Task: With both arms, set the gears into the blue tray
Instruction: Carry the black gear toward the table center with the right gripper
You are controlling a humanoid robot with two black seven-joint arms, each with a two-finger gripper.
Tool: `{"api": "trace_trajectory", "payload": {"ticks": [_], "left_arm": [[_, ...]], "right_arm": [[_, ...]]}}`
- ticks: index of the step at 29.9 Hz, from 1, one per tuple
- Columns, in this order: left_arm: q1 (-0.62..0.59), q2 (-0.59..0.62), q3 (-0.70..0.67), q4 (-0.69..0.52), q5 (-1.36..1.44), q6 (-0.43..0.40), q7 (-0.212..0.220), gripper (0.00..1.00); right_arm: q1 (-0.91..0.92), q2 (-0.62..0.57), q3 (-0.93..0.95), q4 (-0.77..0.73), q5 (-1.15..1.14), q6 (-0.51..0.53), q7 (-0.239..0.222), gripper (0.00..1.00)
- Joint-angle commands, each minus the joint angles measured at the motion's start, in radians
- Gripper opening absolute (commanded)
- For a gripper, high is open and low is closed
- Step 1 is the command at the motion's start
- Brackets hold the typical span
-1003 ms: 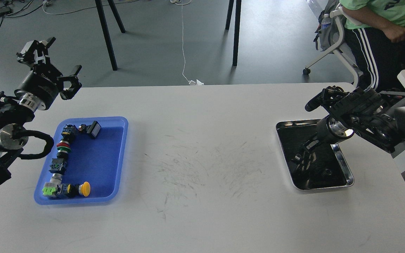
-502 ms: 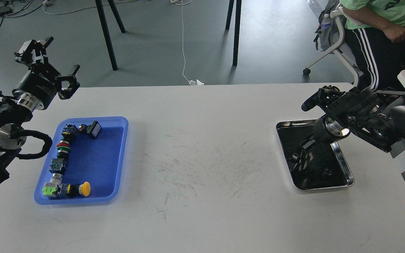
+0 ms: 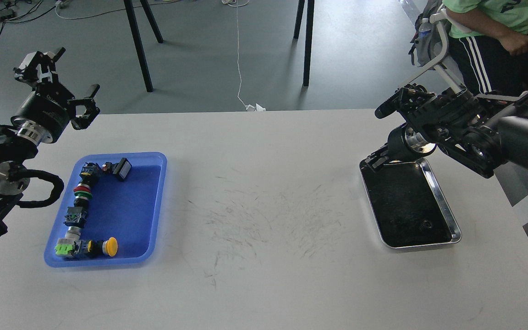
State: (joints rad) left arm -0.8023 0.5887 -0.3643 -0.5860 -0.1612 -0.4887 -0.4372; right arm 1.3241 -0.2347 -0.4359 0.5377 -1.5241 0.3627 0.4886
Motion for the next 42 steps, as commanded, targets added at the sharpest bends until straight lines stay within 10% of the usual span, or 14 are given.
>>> {"api": "trace_trajectory", "payload": {"ticks": [1, 22, 42], "left_arm": [[0.000, 0.006, -0.001, 0.000, -0.001, 0.000, 0.000, 0.99], [0.015, 0.028, -0.001, -0.001, -0.006, 0.000, 0.000, 0.99], [0.018, 0.036, -0.008, -0.005, -0.006, 0.000, -0.002, 0.99]], "right_arm": [[-0.011, 0.055, 0.078, -0.013, 0.004, -0.106, 0.000, 0.05], [-0.170, 0.235, 0.258, -0.002, 0.010, -0.435, 0.000, 0.01], [-0.232, 0.235, 0.279, 0.156, 0.010, -0.453, 0.000, 0.01]]}}
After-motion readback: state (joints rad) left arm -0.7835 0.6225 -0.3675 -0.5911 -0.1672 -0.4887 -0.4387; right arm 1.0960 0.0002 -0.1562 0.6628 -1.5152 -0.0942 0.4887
